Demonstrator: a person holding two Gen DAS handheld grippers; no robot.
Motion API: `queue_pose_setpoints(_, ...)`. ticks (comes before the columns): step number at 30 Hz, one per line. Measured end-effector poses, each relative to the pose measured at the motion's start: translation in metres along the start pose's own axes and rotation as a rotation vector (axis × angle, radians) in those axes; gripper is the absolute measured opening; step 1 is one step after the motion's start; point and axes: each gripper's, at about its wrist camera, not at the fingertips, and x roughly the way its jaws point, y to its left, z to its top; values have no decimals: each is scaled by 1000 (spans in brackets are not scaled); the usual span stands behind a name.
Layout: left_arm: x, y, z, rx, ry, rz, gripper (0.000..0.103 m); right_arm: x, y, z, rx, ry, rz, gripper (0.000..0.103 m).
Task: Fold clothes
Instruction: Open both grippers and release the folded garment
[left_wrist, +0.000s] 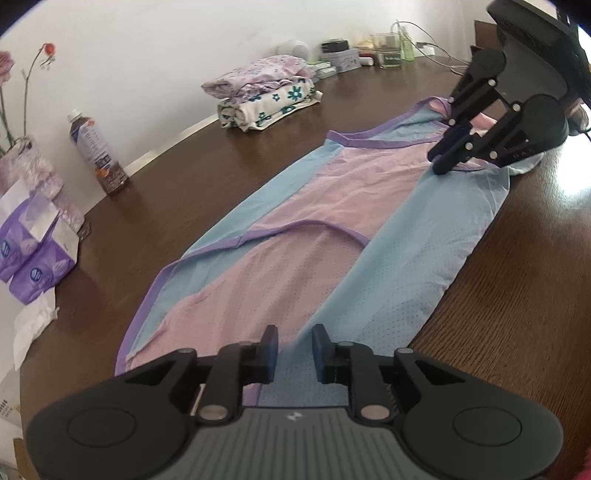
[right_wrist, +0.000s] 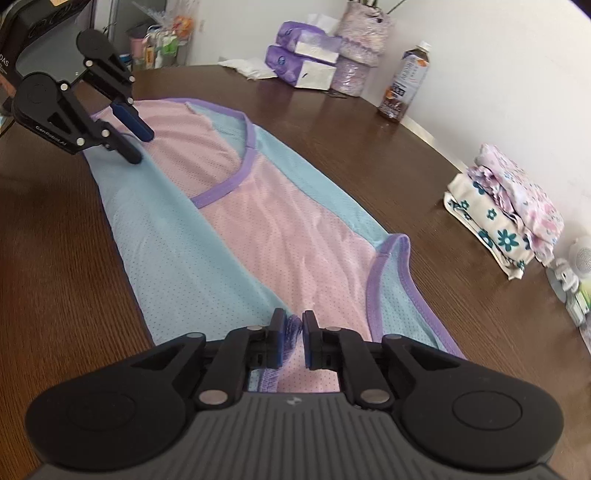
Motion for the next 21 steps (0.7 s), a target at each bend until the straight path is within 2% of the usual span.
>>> queue_pose_setpoints(1,-3,4,-3,-27,-1,14,33,-2,-2,-2,23,-4,1,10)
queue_pose_setpoints(5,-24,25,-19,-159,-28,87,34,-19,-8,-8,110,-54,6,29)
queue_pose_setpoints(7,-36,31,-27,-222,-55,95,34,-29,-8,-8,150,-89,1,34)
queue_pose_setpoints(11,-48,29,-37,-285,-107,39,31,-44,-4,-7,226,-141,11,34)
queue_pose_setpoints(16,-41,19,-44,-304,-115,2,28,-29,14,-8,363,-93,29,34)
queue_pose_setpoints(21,-39,25,-61,-378,-113,-7,24,-18,27,-14,439,-77,18,36)
